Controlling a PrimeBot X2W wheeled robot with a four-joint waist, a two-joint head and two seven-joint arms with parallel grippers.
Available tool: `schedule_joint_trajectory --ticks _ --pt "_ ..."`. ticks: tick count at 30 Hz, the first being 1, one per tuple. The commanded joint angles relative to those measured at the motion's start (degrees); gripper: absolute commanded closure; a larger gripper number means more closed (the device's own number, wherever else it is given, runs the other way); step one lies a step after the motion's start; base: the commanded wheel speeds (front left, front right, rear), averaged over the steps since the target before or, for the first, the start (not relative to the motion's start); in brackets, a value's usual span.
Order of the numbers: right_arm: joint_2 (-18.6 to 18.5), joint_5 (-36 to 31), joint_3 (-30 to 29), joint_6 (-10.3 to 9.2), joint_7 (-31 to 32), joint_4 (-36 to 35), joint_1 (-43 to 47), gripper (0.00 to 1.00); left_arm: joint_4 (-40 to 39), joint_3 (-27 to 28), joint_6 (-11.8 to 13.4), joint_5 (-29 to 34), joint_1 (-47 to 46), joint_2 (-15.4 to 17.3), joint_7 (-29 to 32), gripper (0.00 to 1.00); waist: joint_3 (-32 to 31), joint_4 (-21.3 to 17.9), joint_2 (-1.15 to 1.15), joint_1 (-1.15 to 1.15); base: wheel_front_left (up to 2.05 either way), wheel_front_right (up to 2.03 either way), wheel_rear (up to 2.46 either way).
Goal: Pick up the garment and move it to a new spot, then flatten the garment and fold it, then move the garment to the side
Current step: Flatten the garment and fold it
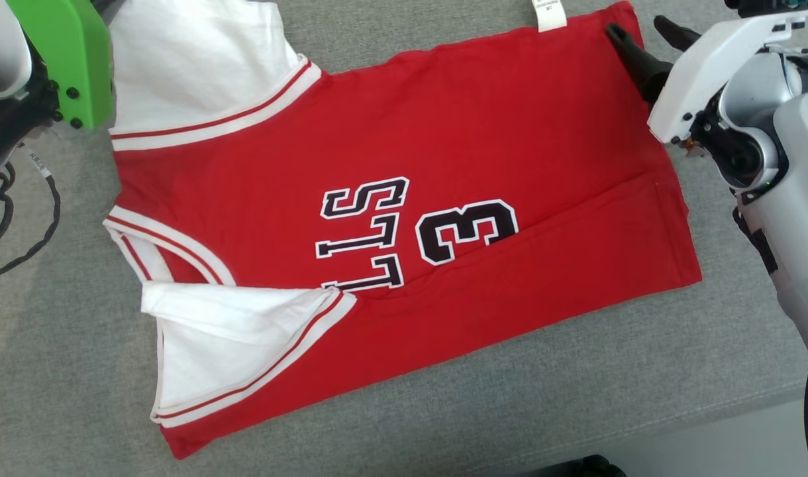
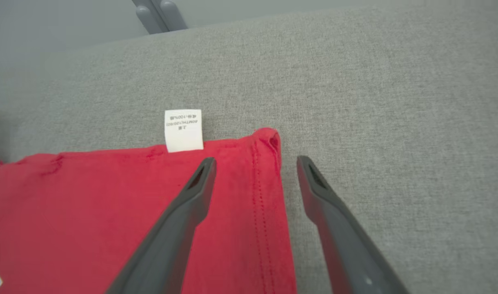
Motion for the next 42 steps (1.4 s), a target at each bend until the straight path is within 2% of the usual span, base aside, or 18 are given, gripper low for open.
schedule_joint_trajectory --ticks 1,11,12,13,15,16,18,21,23,24,28,32,37,42 --pt "0.90 -1.83 -0.78 -0.01 0.87 1.57 -1.40 0.00 -0.75 -0.08 0.40 -0.18 0.84 0.23 0.09 1.00 -0.26 1.69 0.00 0.00 0.00 0.00 0.00" --pt "4.90 -9.35 -5.34 -0.01 3.19 9.25 -5.74 0.00 -3.48 -0.29 1.12 -0.07 1.29 1.26 0.61 1.00 0.66 2.73 0.00 0.00 0.00 0.00 0.00" --pt "5.03 -9.89 -5.70 -0.02 3.33 9.63 -5.85 0.04 -3.58 -0.31 1.09 -0.08 1.34 1.29 0.67 1.00 0.67 2.70 0.00 0.00 0.00 0.00 0.00" --pt "5.32 -10.41 -6.04 -0.02 3.30 9.91 -6.00 0.11 -3.71 -0.32 1.12 -0.10 1.34 1.35 0.67 1.00 0.69 2.65 0.00 0.00 0.00 0.00 0.00" --pt "5.83 -10.98 -6.47 -0.01 3.43 10.23 -6.07 0.45 -3.85 -0.30 1.16 -0.18 1.37 1.42 0.66 1.00 0.69 2.55 0.00 0.00 0.00 0.00 0.00" --pt "5.99 -11.08 -6.63 -0.02 3.53 10.31 -6.10 0.52 -3.92 -0.29 1.21 -0.20 1.38 1.50 0.64 1.00 0.69 2.49 0.00 0.00 0.00 0.00 0.00" --pt "6.31 -10.83 -6.90 -0.02 3.54 9.94 -6.17 0.56 -3.99 -0.35 1.25 -0.23 1.43 1.62 0.73 1.00 0.67 2.41 0.00 0.00 0.00 0.00 0.00" --pt "6.67 -10.28 -7.09 -0.01 3.79 9.34 -6.12 0.73 -4.10 -0.45 1.39 -0.17 1.37 1.78 0.94 1.00 0.71 2.35 0.00 0.00 0.00 0.00 0.00" --pt "6.69 -10.05 -7.17 -0.02 4.03 9.01 -6.10 0.87 -4.17 -0.51 1.45 -0.09 1.21 1.85 0.99 1.00 0.79 2.38 0.00 0.00 0.00 0.00 0.00" --pt "6.72 -9.90 -7.27 -0.02 4.05 8.88 -6.13 1.00 -4.18 -0.54 1.49 0.01 1.12 1.87 1.01 1.00 0.84 2.42 0.00 0.00 0.00 0.00 0.00" --pt "6.64 -9.70 -7.66 -0.02 3.22 8.24 -6.21 1.00 -4.33 -0.30 1.43 0.73 0.69 1.86 -0.27 1.00 0.92 2.64 0.00 0.00 0.00 0.00 0.00" --pt "6.34 -8.30 -8.52 -0.02 1.49 7.10 -6.47 1.00 -4.50 0.53 0.52 2.06 -0.62 1.95 -4.41 1.00 0.97 2.97 0.00 0.00 0.00 0.00 0.00" --pt "4.83 -5.83 -10.00 -0.02 -1.91 5.69 -6.92 1.00 -3.44 2.36 -0.24 4.18 -2.67 0.75 -11.90 1.00 0.89 3.63 0.00 0.00 0.00 0.00 0.00" --pt "2.47 -2.59 -11.10 -0.02 -5.04 4.05 -5.68 1.00 -2.43 2.69 -1.79 2.53 -2.52 0.19 -15.01 1.00 -0.13 4.77 0.00 0.00 0.00 0.00 0.00"
